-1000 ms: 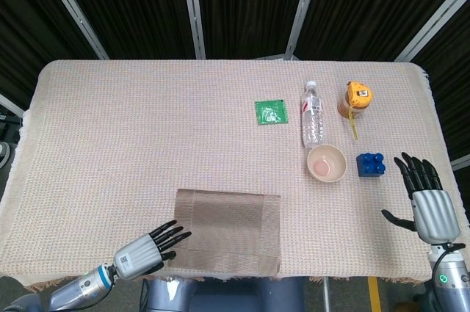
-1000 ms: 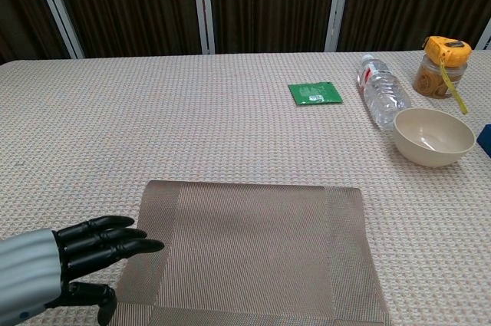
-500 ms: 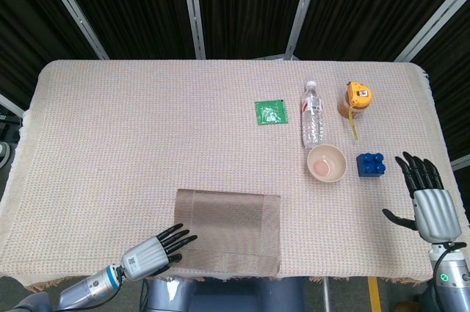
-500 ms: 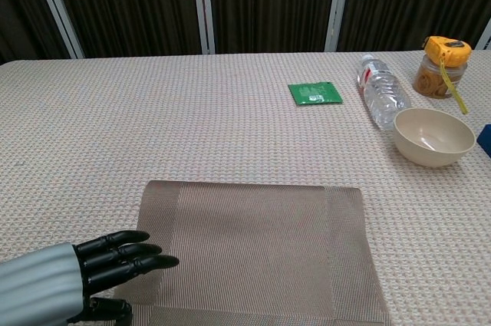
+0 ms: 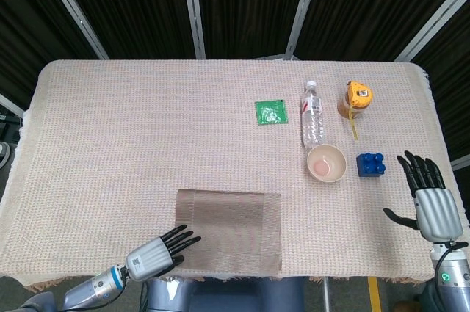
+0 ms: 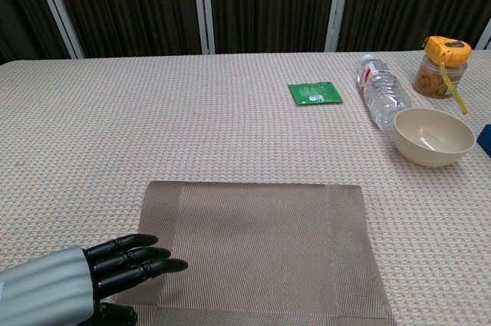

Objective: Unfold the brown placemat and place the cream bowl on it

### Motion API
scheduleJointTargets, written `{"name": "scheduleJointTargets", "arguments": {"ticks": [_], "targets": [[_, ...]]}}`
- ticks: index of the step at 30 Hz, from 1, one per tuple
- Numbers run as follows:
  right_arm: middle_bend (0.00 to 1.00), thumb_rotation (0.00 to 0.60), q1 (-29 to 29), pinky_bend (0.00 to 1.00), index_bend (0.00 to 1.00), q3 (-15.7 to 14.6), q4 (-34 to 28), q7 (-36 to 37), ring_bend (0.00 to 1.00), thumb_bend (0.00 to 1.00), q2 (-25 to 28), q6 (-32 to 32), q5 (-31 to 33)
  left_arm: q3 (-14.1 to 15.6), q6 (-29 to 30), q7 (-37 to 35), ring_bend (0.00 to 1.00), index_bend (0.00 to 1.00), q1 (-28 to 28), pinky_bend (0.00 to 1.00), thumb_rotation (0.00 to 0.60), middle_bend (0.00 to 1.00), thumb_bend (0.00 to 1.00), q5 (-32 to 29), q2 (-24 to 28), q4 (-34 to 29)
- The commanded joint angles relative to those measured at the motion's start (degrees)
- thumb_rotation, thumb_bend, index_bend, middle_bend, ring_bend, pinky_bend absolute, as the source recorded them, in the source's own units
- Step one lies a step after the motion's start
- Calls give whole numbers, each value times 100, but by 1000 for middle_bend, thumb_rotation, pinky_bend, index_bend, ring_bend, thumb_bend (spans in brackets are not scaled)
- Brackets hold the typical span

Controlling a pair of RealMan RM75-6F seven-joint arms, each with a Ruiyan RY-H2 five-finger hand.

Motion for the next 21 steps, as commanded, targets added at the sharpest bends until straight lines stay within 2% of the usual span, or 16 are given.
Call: {"name": "scheduleJointTargets", "arguments": {"ticks": [1, 8, 16, 21], "targets": [[0, 600, -4, 0, 0, 2, 2, -5, 0, 0, 1, 6, -4, 10, 6, 14, 0, 566, -9, 0, 600, 0, 447, -29, -6, -21], [0, 600, -13, 0, 0, 16, 3, -7, 0, 0, 7, 11, 1, -2, 82, 110, 0, 575, -42, 0, 600, 0, 449, -114, 70, -170], [0, 600, -16, 0, 0, 31, 3, -6, 0, 0, 7, 2, 10, -27, 21, 264, 0, 622, -108, 0, 600, 0, 507, -219, 162, -448], [0, 600, -19, 0, 0, 38, 7, 3, 0, 0, 7, 5, 9, -123, -33, 298, 0, 634, -165, 0, 600, 0, 512, -351, 193, -630]]}}
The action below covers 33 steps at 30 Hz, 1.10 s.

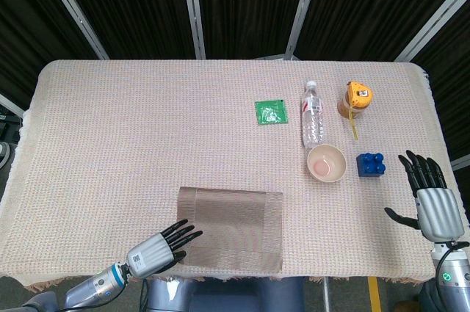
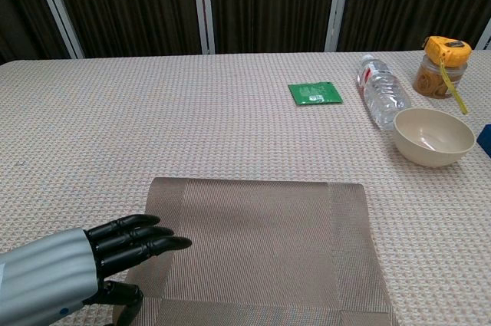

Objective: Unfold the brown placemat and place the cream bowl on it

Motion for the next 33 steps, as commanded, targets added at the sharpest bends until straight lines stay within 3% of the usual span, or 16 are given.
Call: {"name": "scheduleJointTargets", "arguments": {"ticks": [1, 15, 27, 33], "targets": [[0, 600, -1, 0, 0, 2, 0, 2, 0, 0, 0, 2, -2, -62, -37, 20, 0, 641, -38, 0, 600, 0, 511, -73, 20, -89], [0, 600, -11, 0, 0, 46, -6, 9, 0, 0, 15, -2, 54, -549, -136, -115, 0, 682, -331, 0, 600, 0, 512, -532, 331, -1187], [0, 600, -6, 0, 0, 80, 3, -13, 0, 0, 7, -42, 120, -1351, -886, 83, 0, 702, -778, 0, 600, 0, 504, -1521, 1105, -3051], [0, 600, 2, 0, 0, 97, 27, -16, 0, 0, 0, -74, 155, -1801, -1337, 303, 0, 703, -978, 0, 600, 0, 495, -2208, 1438, -3594]]}}
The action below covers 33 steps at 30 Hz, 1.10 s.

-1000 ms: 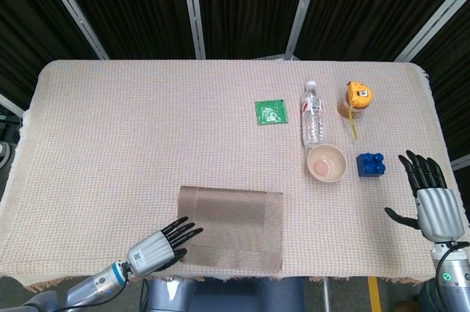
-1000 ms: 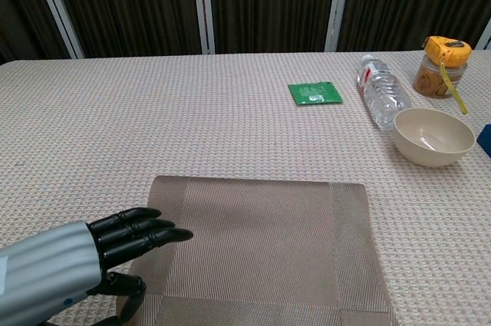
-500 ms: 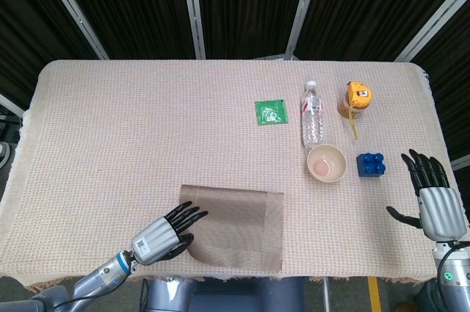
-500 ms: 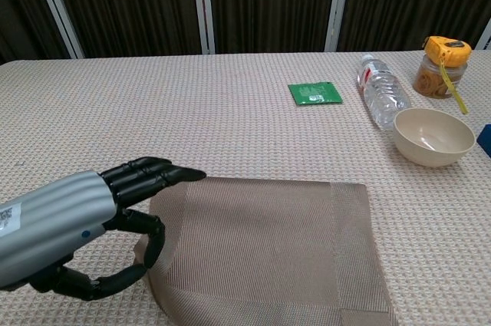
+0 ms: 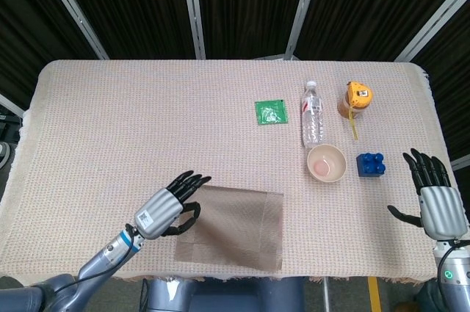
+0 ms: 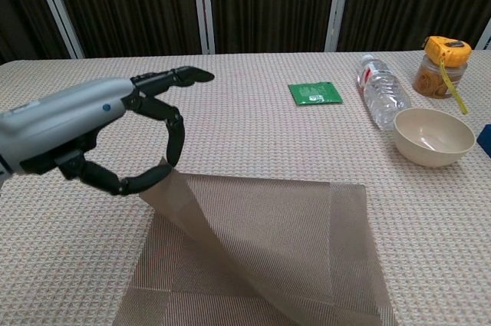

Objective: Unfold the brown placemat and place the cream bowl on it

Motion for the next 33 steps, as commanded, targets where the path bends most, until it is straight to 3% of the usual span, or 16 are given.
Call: {"name": "scheduleJointTargets", "arguments": {"ticks": [1, 10, 17, 21, 28, 33], "targets": [[0, 600, 5, 0, 0, 10, 9, -1, 0, 0, -2, -12, 17, -294, -354, 153, 0, 707, -163, 0, 600, 0, 494, -469, 260, -353], [0, 600, 24, 0, 0, 47, 58, 22, 0, 0, -10, -77, 96, -863, -861, 261, 0, 732, -374, 0, 600, 0, 494, -1587, 608, -617], [0, 600, 38, 0, 0, 51, 79, -26, 0, 0, -34, -104, 105, -1565, -1090, -382, 0, 742, -586, 0, 600, 0, 497, -2607, 497, -130], [0, 600, 47, 0, 0, 57, 110, -54, 0, 0, -52, -143, 146, -1766, -1128, -643, 0, 745, -615, 0, 600, 0, 501, -2956, 414, 286], [0, 600, 69, 0, 0, 74, 168, -78, 0, 0, -84, -230, 230, -1827, -1091, -1103, 0, 745, -520, 0, 600, 0, 508, -3195, 233, 1160], [0, 600, 87, 0, 0, 75, 189, -98, 0, 0, -106, -271, 246, -1599, -953, -1587, 0, 721, -299, 0, 600, 0, 495, -3000, 101, 1928]]}}
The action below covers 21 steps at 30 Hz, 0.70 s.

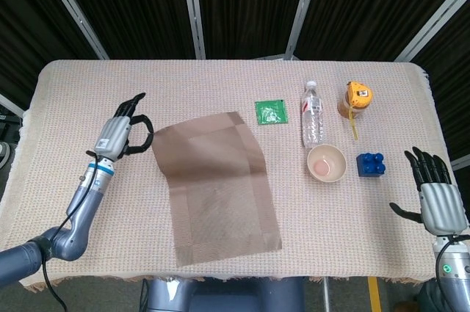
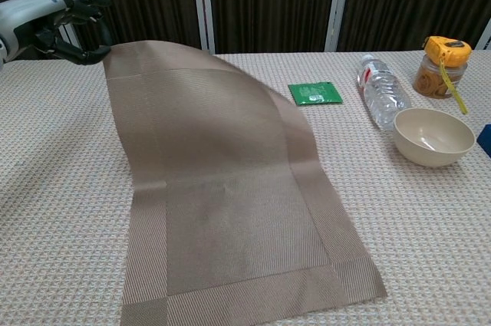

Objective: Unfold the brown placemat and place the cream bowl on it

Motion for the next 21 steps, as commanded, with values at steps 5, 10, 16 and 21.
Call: {"name": "scheduleJointTargets", "arguments": {"ticks": [5, 10, 16, 21], "targets": [[0, 600, 10, 0, 0, -23, -5, -28, 0, 0, -20, -14, -36, 450, 208, -857, 0, 287, 489, 0, 600, 0, 273, 269, -199, 1154], [0, 600, 19, 0, 0, -52, -20, -74, 0, 0, -33, -16, -88, 636, 279, -978, 0, 0, 722, 0, 600, 0, 0, 363, -26, 1329], [0, 600, 30, 0, 0, -131, -44, -191, 0, 0, -56, -24, -209, 737, 1019, -876, 0, 0, 1093, 0, 600, 0, 0, 687, 368, 1039], [0, 600, 101, 0, 0, -313, -132, -393, 0, 0, -74, -37, -600, 776, 1572, 8, 0, 0, 1403, 0, 600, 0, 0, 720, 884, 235]]}}
